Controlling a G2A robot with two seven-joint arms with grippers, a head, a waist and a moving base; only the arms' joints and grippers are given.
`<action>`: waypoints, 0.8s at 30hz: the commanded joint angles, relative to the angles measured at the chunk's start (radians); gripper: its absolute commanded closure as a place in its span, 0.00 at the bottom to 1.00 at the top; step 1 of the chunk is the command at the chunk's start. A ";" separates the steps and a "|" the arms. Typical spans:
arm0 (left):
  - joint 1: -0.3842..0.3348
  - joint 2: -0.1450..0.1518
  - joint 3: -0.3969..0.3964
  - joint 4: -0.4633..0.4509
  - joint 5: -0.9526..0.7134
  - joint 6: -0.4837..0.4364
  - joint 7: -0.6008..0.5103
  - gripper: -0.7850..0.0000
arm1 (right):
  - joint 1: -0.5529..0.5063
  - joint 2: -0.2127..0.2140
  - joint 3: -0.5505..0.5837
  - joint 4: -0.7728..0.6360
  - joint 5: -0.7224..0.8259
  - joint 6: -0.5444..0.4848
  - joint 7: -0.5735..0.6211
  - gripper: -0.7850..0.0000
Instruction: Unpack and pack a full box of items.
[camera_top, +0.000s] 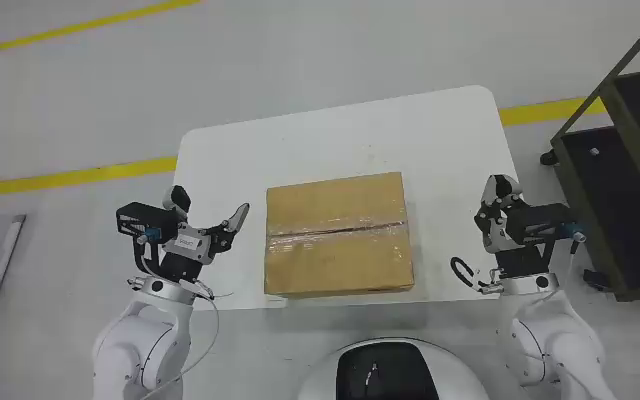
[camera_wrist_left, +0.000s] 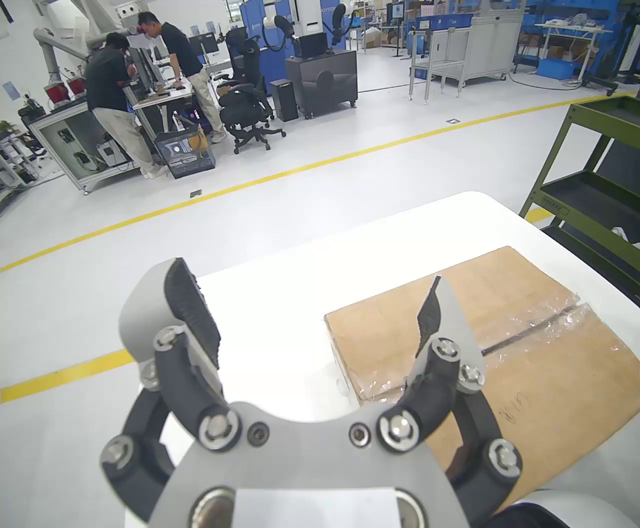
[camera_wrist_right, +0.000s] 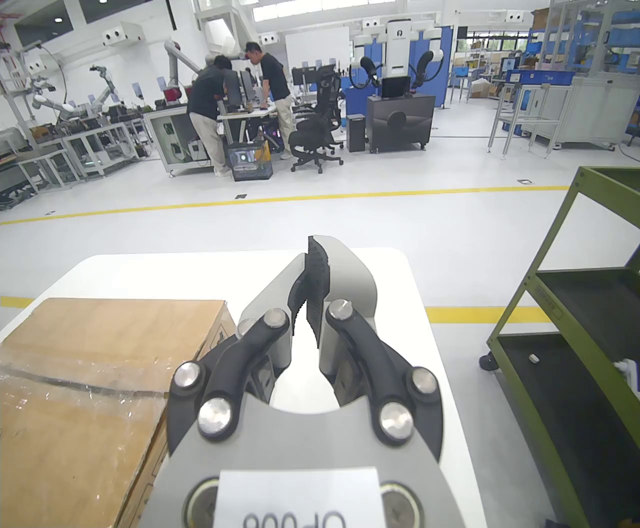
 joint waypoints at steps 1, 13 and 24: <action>0.000 0.000 0.000 0.000 0.000 0.000 0.000 0.00 | -0.005 0.002 0.006 0.006 -0.001 -0.002 0.004 1.00; 0.000 0.000 0.000 0.000 0.000 0.000 0.000 0.00 | -0.111 0.011 0.015 0.087 0.071 0.001 -0.059 1.00; 0.000 0.000 0.000 0.000 0.000 0.000 0.000 0.00 | -0.046 0.013 -0.083 0.312 0.127 -0.052 -0.140 1.00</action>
